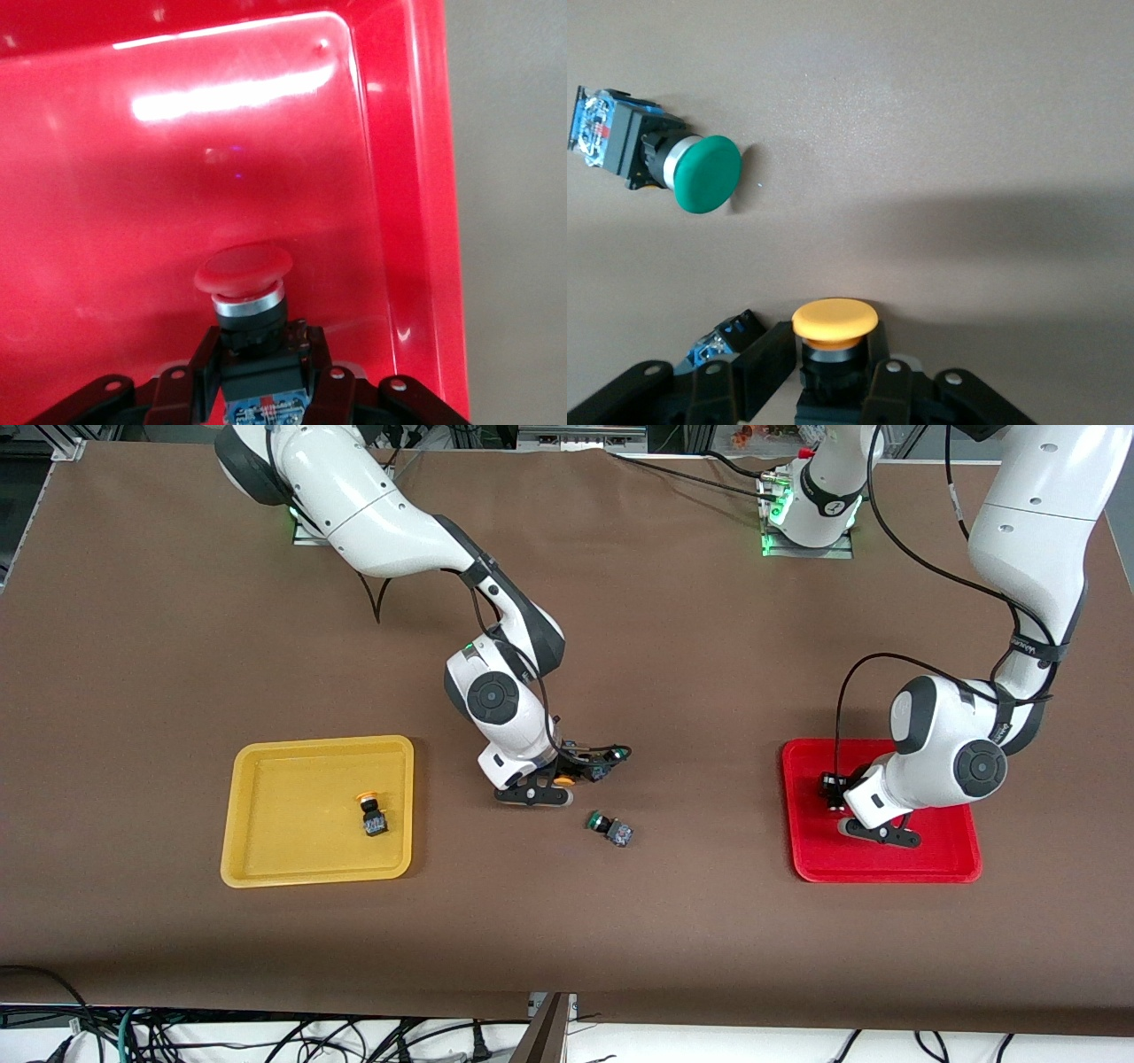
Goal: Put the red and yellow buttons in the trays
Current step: 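Place the red button in the red tray while the right gripper places yellow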
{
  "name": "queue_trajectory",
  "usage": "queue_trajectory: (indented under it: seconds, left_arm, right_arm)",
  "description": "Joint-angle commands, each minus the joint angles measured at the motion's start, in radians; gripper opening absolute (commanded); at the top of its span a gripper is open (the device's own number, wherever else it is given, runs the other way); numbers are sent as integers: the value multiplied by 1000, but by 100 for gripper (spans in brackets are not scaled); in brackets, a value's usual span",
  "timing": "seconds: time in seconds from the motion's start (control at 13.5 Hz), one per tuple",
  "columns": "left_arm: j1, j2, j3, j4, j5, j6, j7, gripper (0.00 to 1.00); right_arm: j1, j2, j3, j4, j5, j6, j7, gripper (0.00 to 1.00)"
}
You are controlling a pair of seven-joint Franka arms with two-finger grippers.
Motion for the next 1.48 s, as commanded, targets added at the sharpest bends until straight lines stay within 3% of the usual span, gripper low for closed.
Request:
queue_trajectory:
  seconds: [0.0,0.3,0.52,0.67,0.74,0.89,0.96,1.26,1.41]
  left_arm:
    - [-2,-54,-2,36,0,-38,-5,100]
    - [-43,-38,-7,345,0,-316,-6,100]
    - [-45,-41,-7,451,-1,-379,-6,100]
    - [-42,-47,-7,501,-3,-410,-6,100]
    - [-39,-51,-8,513,-3,-437,-6,100]
    - [-47,-97,-8,521,-13,-497,-8,100]
    - [-51,-135,-7,519,-27,-523,-17,100]
    - [-112,-289,53,495,-50,-684,-179,100]
    - [-120,-373,88,428,-72,-720,-224,100]
  right_arm:
    - [-30,-6,1,-14,8,-19,-48,19]
    - [-134,-112,-2,-8,5,-269,-224,19]
    - [-243,-178,-20,-14,-1,-427,-491,19]
    - [-282,-203,-81,-22,-22,-464,-685,19]
    - [-282,-224,-136,-46,-39,-464,-794,20]
    - [-288,-238,-184,-86,-35,-461,-884,22]
    - [-296,-238,-195,-121,-27,-443,-922,29]
    - [-327,-240,-195,-234,25,-359,-949,37]
    - [-340,-243,-193,-231,33,-360,-966,60]
